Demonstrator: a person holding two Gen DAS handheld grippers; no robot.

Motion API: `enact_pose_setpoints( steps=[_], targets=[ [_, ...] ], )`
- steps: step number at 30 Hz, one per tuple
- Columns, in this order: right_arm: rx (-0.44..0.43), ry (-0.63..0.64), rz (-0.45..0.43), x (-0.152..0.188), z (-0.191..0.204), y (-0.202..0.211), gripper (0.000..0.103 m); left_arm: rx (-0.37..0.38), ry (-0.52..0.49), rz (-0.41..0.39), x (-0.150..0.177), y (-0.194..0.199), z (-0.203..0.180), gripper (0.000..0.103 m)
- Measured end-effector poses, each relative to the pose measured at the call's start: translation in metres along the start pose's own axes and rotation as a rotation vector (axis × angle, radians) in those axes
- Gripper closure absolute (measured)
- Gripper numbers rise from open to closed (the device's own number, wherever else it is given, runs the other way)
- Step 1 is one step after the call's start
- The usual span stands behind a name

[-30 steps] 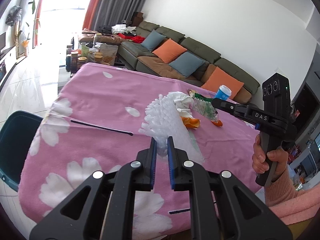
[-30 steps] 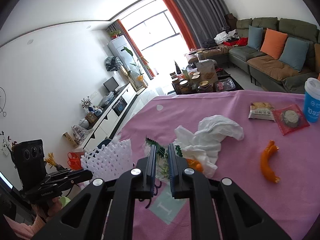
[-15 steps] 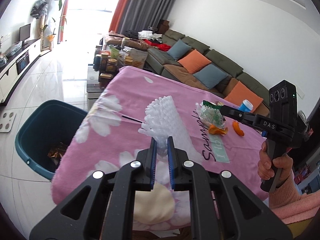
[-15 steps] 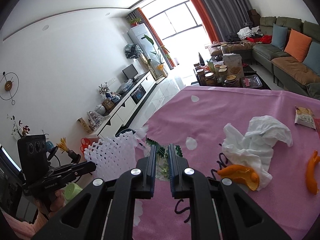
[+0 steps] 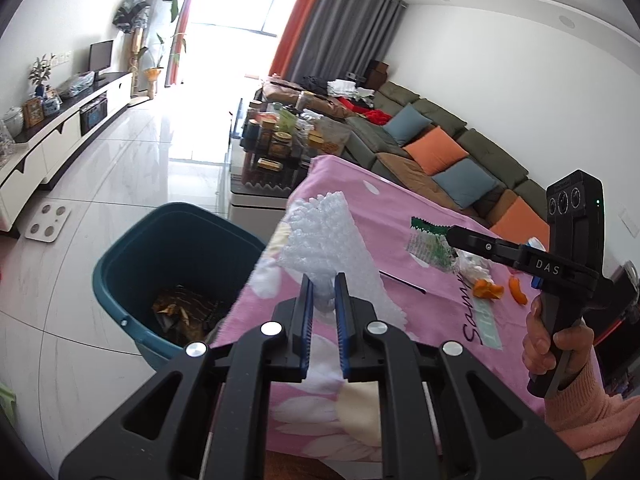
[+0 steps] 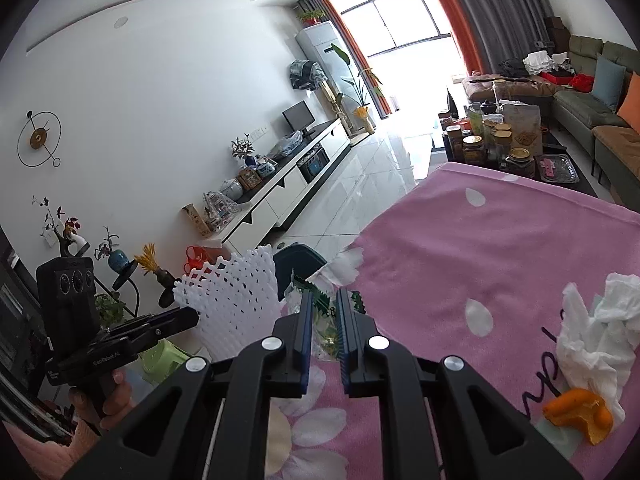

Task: Collect trash
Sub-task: 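Carry the foam net and green wrapper over the teal bin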

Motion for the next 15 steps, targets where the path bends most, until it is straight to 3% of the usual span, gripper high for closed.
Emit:
enact_pose_setpoints(
  steps=[15],
  targets=[
    [-0.064, 0.041, 0.069, 0.001, 0.039, -0.074, 0.093, -0.137, 0.041, -0.041, -0.022, 0.008, 0.062, 0.092]
  ],
)
Point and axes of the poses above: each gripper's, at about its wrist camera, not at the fingertips, and y roughly against the way its jaws point, z to its left, x to its underside, the point moved 9 cm from there along -y, roughly the way its jaws point, and after that the axes turned 14 degrees about -z, right-handed, at the moved point
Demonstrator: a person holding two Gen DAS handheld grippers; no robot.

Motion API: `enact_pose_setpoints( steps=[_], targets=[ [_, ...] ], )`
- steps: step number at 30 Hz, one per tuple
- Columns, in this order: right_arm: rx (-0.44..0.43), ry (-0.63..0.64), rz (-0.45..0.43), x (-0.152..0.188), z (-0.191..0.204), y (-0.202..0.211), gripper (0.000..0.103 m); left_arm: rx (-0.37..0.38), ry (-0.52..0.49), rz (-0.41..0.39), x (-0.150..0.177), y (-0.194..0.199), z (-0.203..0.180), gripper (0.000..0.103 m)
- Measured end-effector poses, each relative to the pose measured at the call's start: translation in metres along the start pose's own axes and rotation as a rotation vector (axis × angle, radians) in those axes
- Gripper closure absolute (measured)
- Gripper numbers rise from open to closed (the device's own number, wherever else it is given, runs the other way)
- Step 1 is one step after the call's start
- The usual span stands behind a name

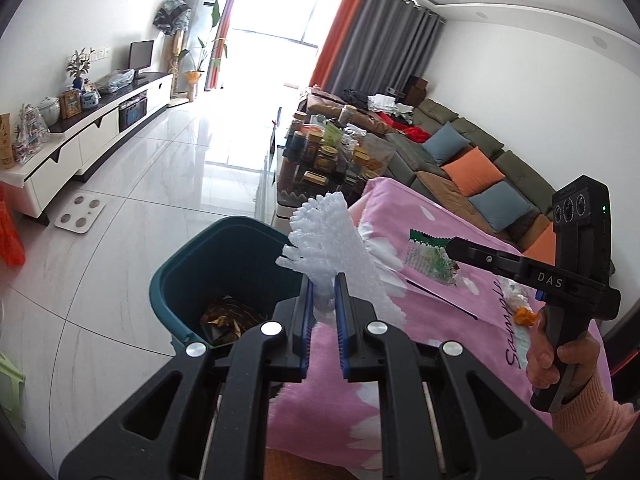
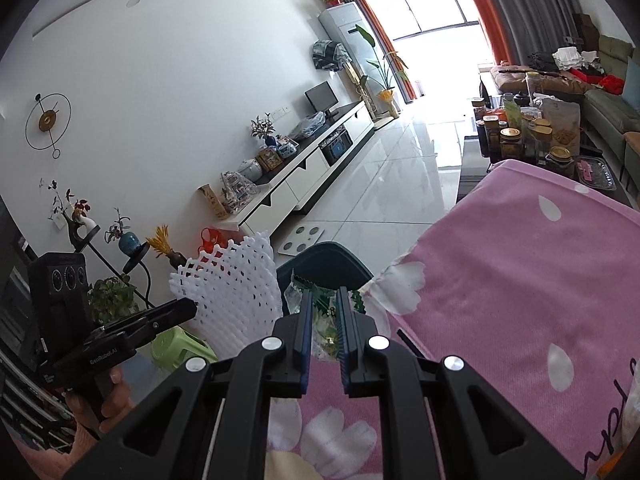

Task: Collect trash
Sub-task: 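Carry the foam net and green wrapper over the teal bin, then open both tools to drop the net and wrapper into the bin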

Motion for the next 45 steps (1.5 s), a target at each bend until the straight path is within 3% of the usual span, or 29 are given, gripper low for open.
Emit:
enact_pose_setpoints(
  steps=[13, 35, 45],
  targets=[
    [-0.008, 0.021, 0.067, 0.004, 0.019, -0.057, 0.093, -0.111, 0.014, 0.023, 0.004, -0.021, 0.04, 0.092],
    [0.073, 0.044, 0.208, 0.036, 0.026, -0.137, 0.089, -0.241, -0.011, 0.097, 0.028, -0.066, 0.063, 0.09],
    [0.055, 0.025, 0.184, 0.029, 0.026, -0.127, 0.084, -0.249, 0.027, 0.111, 0.032, -0.076, 0.074, 0.075]
  ],
)
Point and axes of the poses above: each gripper's, at about its wrist camera, not at the fingertips, and y roughly against the way its jaws point, z to its left, x to its underside, the point moved 9 cm from there along -y, roughly the way its jaws point, and after that the axes turned 14 degrees about -z, right-handed, at the moved point
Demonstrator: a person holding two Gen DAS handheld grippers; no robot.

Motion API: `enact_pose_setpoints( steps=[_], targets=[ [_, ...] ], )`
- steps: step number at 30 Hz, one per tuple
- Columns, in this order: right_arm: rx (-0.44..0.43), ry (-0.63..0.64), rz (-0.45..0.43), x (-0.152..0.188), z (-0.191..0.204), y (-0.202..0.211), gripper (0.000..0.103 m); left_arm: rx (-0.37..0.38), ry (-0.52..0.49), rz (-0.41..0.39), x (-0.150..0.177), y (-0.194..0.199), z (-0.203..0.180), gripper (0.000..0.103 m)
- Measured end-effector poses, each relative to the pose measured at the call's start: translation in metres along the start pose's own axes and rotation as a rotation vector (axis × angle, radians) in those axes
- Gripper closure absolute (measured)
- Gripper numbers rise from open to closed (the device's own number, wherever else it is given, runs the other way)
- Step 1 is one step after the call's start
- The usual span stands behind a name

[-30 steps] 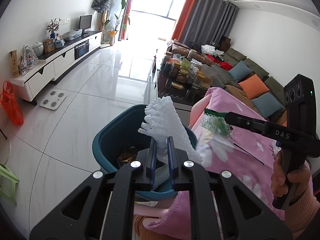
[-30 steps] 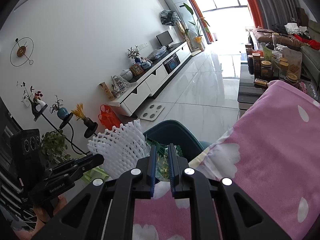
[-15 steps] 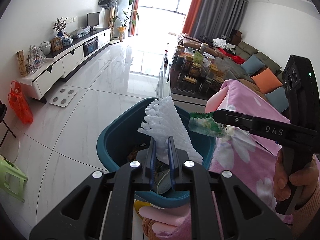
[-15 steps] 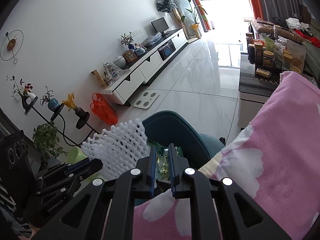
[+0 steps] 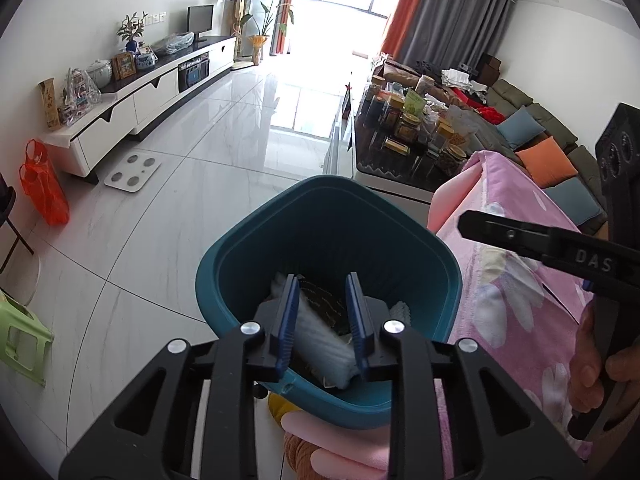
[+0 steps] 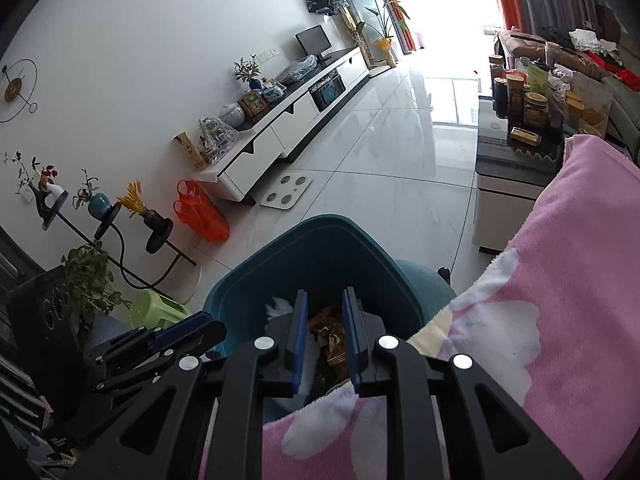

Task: Collect trash
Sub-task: 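Open both tools to drop the net and wrapper into the bin, then move both open tools back over the table toward the orange peels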

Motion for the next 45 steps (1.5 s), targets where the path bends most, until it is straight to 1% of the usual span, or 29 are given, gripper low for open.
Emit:
enact_pose_setpoints(
  steps=[1, 3, 5, 6, 8, 9, 10, 11, 12, 14, 19, 21, 26, 28, 33, 40, 43, 45],
  targets=[
    [-0.006, -0.001, -0.013, -0.003, -0.002, 0.006, 0.081, -0.002, -0.002, -0.014, -0.002, 0.003, -0.001, 0.07],
    [-0.015, -0.007, -0.04, -0.008, -0.004, 0.022, 0.075, -0.005, -0.011, -0.04, -0.008, 0.01, -0.004, 0.068],
    [-0.024, -0.005, -0.066, -0.01, -0.006, 0.042, 0.075, 0.012, -0.019, -0.063, -0.012, 0.02, -0.011, 0.066],
    [-0.025, 0.004, -0.083, -0.011, -0.007, 0.055, 0.072, 0.027, -0.021, -0.074, -0.014, 0.025, -0.015, 0.064],
    [-0.022, 0.017, -0.122, -0.011, -0.013, 0.081, 0.065, 0.076, -0.034, -0.103, -0.019, 0.037, -0.03, 0.058],
    [-0.014, 0.025, -0.138, -0.01, -0.016, 0.094, 0.062, 0.096, -0.044, -0.114, -0.02, 0.042, -0.038, 0.052],
    [-0.009, 0.031, -0.153, -0.009, -0.02, 0.107, 0.06, 0.123, -0.055, -0.123, -0.021, 0.047, -0.049, 0.048],
    [0.001, 0.034, -0.17, -0.007, -0.025, 0.12, 0.059, 0.158, -0.065, -0.127, -0.02, 0.053, -0.061, 0.047],
    [0.017, 0.033, -0.185, -0.004, -0.032, 0.135, 0.055, 0.188, -0.075, -0.128, -0.018, 0.056, -0.072, 0.046],
    [0.046, 0.029, -0.208, 0.004, -0.045, 0.159, 0.053, 0.27, -0.093, -0.12, -0.012, 0.064, -0.101, 0.044],
    [0.163, -0.019, -0.254, 0.031, -0.095, 0.221, 0.052, 0.437, -0.173, -0.083, 0.013, 0.075, -0.175, 0.042],
    [0.225, -0.046, -0.268, 0.041, -0.118, 0.245, 0.052, 0.5, -0.198, -0.055, 0.027, 0.076, -0.206, 0.041],
    [0.359, -0.111, -0.301, 0.07, -0.168, 0.298, 0.052, 0.614, -0.268, 0.029, 0.063, 0.07, -0.272, 0.041],
    [0.425, -0.126, -0.316, 0.08, -0.187, 0.317, 0.052, 0.638, -0.299, 0.056, 0.074, 0.067, -0.293, 0.04],
    [0.524, -0.208, -0.337, 0.104, -0.23, 0.355, 0.052, 0.693, -0.353, 0.132, 0.101, 0.056, -0.336, 0.04],
    [0.634, -0.27, -0.353, 0.122, -0.276, 0.396, 0.052, 0.704, -0.391, 0.198, 0.115, 0.039, -0.376, 0.042],
    [0.664, -0.298, -0.343, 0.128, -0.289, 0.4, 0.052, 0.703, -0.405, 0.224, 0.119, 0.034, -0.386, 0.046],
    [0.668, -0.312, -0.335, 0.132, -0.295, 0.4, 0.052, 0.702, -0.41, 0.245, 0.122, 0.03, -0.391, 0.049]
  ],
)
Point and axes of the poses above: each gripper's, at about its wrist camera, not at the fingertips, and y roughly against the way its jaws point, z to its left, x to its underside, the point moved 9 cm from there along -y, roughly the way its jaws point, and after that the axes turned 14 degrees about -z, right-handed, at the moved point
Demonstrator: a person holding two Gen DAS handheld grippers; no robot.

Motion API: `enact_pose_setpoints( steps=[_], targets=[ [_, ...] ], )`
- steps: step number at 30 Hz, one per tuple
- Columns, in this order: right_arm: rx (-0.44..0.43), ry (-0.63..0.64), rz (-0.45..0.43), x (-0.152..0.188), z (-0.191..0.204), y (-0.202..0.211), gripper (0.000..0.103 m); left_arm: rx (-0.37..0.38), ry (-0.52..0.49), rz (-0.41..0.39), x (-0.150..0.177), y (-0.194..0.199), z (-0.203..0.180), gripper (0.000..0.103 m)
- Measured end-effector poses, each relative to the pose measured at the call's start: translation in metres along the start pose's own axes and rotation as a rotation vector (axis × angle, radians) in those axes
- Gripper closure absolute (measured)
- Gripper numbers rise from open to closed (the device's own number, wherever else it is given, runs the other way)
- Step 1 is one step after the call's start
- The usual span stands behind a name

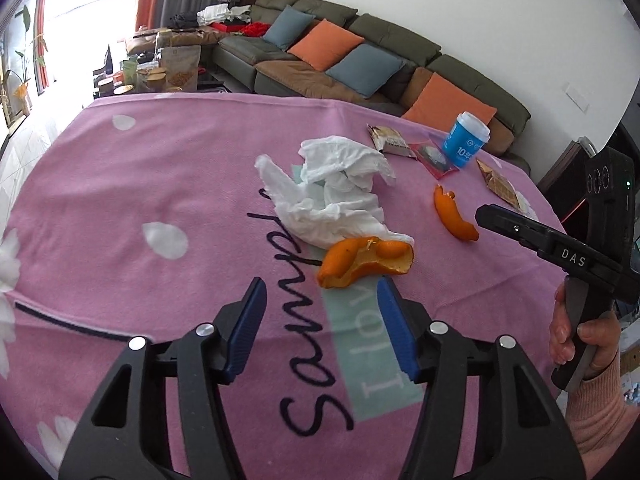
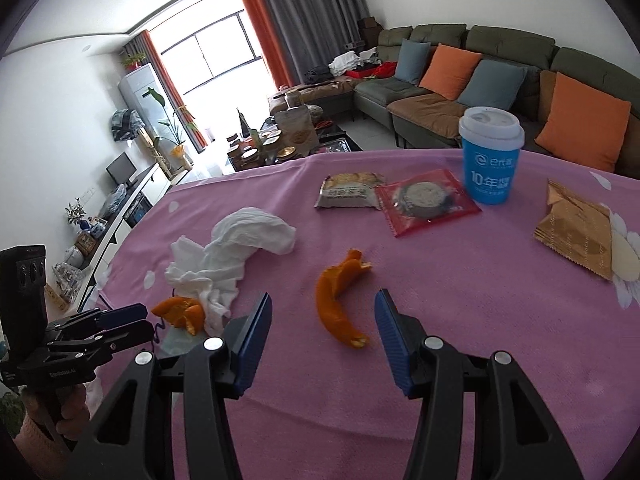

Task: Collect trash
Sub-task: 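Move both open tools back over the table toward the orange peels, then grasp an orange peel with the left tool while the right grasps another peel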

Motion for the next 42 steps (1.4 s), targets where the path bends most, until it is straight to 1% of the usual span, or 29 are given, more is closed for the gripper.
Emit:
enact_pose_setpoints(
  steps=[2, 3, 4, 11, 13, 14, 15, 17, 18, 19, 23, 24, 25, 34, 37, 42],
  targets=[
    [0.005, -0.001, 0.012, 0.003, -0.001, -0.005, 0.052, -0.004, 0.001, 0.019, 0.001, -0.008, -0.002, 0.052],
    [0.006, 0.0, 0.018, 0.004, -0.001, -0.008, 0.052, -0.01, -0.002, 0.03, 0.002, -0.012, -0.002, 0.057],
    [0.005, -0.001, 0.024, 0.006, -0.001, -0.01, 0.052, -0.016, -0.005, 0.035, 0.002, -0.014, -0.002, 0.058],
    [-0.001, -0.002, 0.059, 0.015, 0.003, -0.017, 0.053, -0.004, 0.013, 0.042, -0.002, -0.022, -0.001, 0.059],
    [0.0, 0.003, 0.06, 0.016, 0.004, -0.019, 0.055, -0.005, 0.006, 0.043, -0.004, -0.025, -0.002, 0.059],
    [0.001, 0.004, 0.06, 0.017, 0.004, -0.019, 0.056, -0.006, 0.002, 0.042, -0.004, -0.026, -0.002, 0.06],
    [0.001, 0.004, 0.063, 0.017, 0.003, -0.019, 0.061, -0.003, -0.002, 0.043, -0.005, -0.027, -0.003, 0.063],
    [0.006, 0.0, 0.066, 0.018, 0.002, -0.02, 0.067, 0.008, 0.0, 0.047, -0.004, -0.027, -0.005, 0.069],
    [0.009, 0.0, 0.066, 0.019, 0.001, -0.02, 0.071, 0.018, 0.001, 0.05, -0.003, -0.026, -0.006, 0.077],
    [0.011, -0.002, 0.066, 0.019, 0.0, -0.019, 0.076, 0.03, 0.005, 0.056, -0.001, -0.026, -0.008, 0.082],
    [0.009, -0.007, 0.057, 0.018, -0.002, -0.017, 0.08, 0.038, 0.009, 0.05, 0.002, -0.024, -0.011, 0.087],
    [0.004, -0.006, 0.055, 0.018, -0.001, -0.017, 0.087, 0.038, 0.012, 0.048, 0.003, -0.023, -0.012, 0.088],
    [0.001, -0.005, 0.052, 0.018, 0.0, -0.017, 0.091, 0.034, 0.015, 0.043, 0.004, -0.021, -0.012, 0.089],
    [-0.004, 0.017, 0.021, 0.016, 0.01, -0.009, 0.092, 0.023, 0.042, -0.01, 0.005, 0.004, -0.009, 0.093],
    [-0.034, 0.034, 0.002, 0.015, 0.021, -0.003, 0.092, 0.026, 0.061, -0.03, 0.005, 0.016, -0.005, 0.093],
    [-0.085, 0.086, -0.026, 0.015, 0.048, 0.007, 0.092, -0.008, 0.066, -0.069, 0.005, 0.037, 0.004, 0.093]
  ],
)
Point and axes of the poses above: each gripper's, at about its wrist camera, not at the fingertips, and y roughly against the way its jaws point, z to its left, x to its underside, the point moved 9 cm from there along -y, roughly the way its jaws point, and after that the axes turned 14 degrees about -z, right-handed, at the moved point
